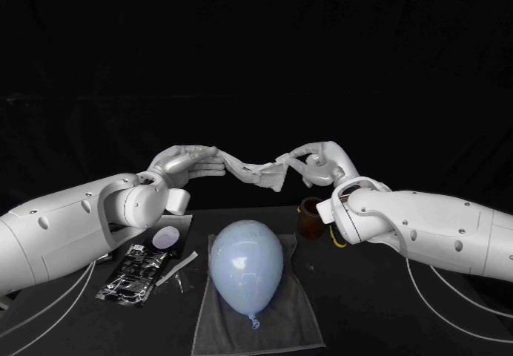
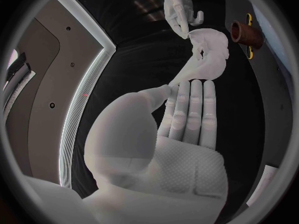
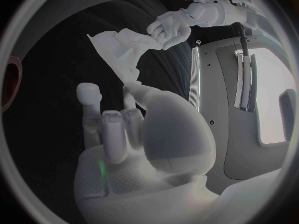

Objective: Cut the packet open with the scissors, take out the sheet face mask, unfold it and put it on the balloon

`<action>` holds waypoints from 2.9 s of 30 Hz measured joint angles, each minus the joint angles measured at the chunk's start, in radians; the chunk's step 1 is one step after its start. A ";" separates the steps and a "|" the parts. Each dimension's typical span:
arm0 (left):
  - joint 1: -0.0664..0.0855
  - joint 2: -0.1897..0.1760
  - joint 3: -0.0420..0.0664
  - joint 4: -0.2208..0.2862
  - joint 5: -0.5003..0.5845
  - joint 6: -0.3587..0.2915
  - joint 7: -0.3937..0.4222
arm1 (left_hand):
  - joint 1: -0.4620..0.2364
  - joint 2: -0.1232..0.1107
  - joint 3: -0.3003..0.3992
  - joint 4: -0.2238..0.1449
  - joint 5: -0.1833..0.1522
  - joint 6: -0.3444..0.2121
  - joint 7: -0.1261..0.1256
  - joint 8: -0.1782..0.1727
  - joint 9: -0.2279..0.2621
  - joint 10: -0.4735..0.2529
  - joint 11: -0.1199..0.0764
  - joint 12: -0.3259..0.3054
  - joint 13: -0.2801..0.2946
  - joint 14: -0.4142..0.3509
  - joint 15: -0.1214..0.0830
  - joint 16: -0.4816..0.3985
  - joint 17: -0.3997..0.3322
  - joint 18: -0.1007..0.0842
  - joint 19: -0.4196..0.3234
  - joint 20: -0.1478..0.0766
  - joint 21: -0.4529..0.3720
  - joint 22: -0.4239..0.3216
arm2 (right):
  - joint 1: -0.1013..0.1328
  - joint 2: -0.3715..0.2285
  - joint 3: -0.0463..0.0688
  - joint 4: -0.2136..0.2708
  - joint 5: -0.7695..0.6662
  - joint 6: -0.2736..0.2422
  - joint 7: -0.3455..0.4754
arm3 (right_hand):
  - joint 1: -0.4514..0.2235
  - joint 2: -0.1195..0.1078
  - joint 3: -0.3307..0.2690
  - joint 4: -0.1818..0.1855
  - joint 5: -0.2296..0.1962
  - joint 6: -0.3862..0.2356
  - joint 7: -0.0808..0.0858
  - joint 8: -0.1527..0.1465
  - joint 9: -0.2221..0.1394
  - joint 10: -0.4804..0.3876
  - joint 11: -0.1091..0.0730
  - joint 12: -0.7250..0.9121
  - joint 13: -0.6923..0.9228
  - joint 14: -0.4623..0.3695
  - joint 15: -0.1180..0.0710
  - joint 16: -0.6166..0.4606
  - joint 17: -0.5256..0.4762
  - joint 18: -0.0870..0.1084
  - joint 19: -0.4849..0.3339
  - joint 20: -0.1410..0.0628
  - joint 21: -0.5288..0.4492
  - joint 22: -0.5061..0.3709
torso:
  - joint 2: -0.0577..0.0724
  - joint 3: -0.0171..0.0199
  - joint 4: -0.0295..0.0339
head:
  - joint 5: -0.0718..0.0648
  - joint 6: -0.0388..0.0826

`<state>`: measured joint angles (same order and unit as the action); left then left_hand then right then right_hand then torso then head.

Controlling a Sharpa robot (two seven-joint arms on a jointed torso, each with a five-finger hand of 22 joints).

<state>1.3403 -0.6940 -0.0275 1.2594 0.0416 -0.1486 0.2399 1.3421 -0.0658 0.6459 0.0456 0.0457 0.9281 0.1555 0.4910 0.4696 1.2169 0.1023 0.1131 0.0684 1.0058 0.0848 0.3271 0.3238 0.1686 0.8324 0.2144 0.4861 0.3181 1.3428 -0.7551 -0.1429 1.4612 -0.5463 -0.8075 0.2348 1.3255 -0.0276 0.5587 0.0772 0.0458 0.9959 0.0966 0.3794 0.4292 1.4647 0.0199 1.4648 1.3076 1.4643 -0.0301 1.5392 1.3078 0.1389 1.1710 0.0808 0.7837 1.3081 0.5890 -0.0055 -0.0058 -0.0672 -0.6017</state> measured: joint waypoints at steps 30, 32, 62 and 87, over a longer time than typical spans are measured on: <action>0.005 0.002 0.018 0.055 0.001 0.000 0.010 | 0.001 0.001 0.000 0.000 -0.001 -0.007 0.001 0.003 0.015 0.022 0.006 -0.012 0.000 0.031 0.001 -0.019 -0.005 0.004 0.017 -0.005 0.000 -0.003 | -0.004 0.129 -0.003 -0.234 -0.084 0.081 -0.069 | 0.000 0.000 0.003 -0.003 -0.004 -0.001 -0.002 -0.004 0.001 0.000 0.000 -0.002 0.000 -0.002 0.002 -0.004 0.000 -0.001 -0.011 -0.004 -0.015 0.000 | 0.000 0.0000 -0.0003 | -0.003 0.005; 0.008 0.002 0.018 0.056 0.001 -0.003 0.013 | 0.001 0.001 0.000 0.000 -0.001 -0.007 0.001 0.003 0.015 0.022 0.007 -0.012 0.000 0.031 0.001 -0.019 -0.005 0.003 0.017 -0.005 0.000 -0.003 | -0.007 0.133 -0.003 -0.242 -0.089 0.085 -0.072 | 0.000 -0.001 0.003 -0.003 -0.003 0.001 0.000 -0.004 0.001 0.000 0.000 -0.006 0.000 -0.002 0.002 -0.004 0.000 -0.001 -0.014 0.000 -0.015 0.000 | 0.000 0.0001 -0.0004 | -0.003 0.005; 0.037 0.018 0.021 0.061 0.002 -0.049 0.010 | 0.000 -0.001 -0.006 -0.006 -0.004 -0.009 0.002 -0.001 0.023 0.043 0.000 -0.032 0.000 0.090 -0.011 -0.018 -0.001 0.002 0.052 -0.020 0.028 0.010 | -0.019 0.148 -0.006 -0.264 -0.085 0.128 -0.077 | -0.072 -0.053 -0.052 0.007 0.007 -0.140 0.069 -0.079 -0.036 -0.110 0.063 -0.182 -0.041 -0.078 0.052 -0.060 -0.052 0.015 -0.144 0.037 -0.205 -0.024 | 0.000 0.0009 -0.0007 | 0.001 0.009; 0.044 0.024 0.020 0.067 -0.045 -0.153 -0.076 | -0.012 -0.012 0.008 0.008 -0.002 0.031 -0.019 -0.066 0.081 0.069 -0.025 -0.044 0.000 0.196 -0.064 0.449 0.282 -0.007 0.114 -0.101 0.354 0.223 | -0.019 0.091 -0.005 -0.138 -0.121 0.113 -0.052 | -0.008 -0.055 -0.099 -0.055 0.007 -0.066 0.057 -0.104 -0.066 -0.025 0.055 -0.048 0.001 -0.005 0.050 -0.011 0.000 0.038 -0.071 0.049 -0.118 -0.005 | 0.000 0.0016 0.0000 | 0.012 0.011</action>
<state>1.3846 -0.6702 -0.0078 1.3260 -0.0033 -0.3020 0.1640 1.3301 -0.0780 0.6536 0.0533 0.0441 0.9595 0.1362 0.4253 0.5508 1.2858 0.0769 0.0688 0.0684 1.2021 0.0213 0.7763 0.6054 0.1614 0.9468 0.1138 0.8401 0.5413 1.3235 -0.6638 -0.1482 1.3233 -0.6676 -0.6945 0.1825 1.3173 -0.0830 0.4598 0.0220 0.0524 0.9295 0.1533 0.2754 0.3632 1.4395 0.0754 1.4168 1.3082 1.4590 0.0196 1.5284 1.3073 0.1774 1.0999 0.1296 0.6660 1.3028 0.5891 -0.0038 -0.0058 -0.0552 -0.5912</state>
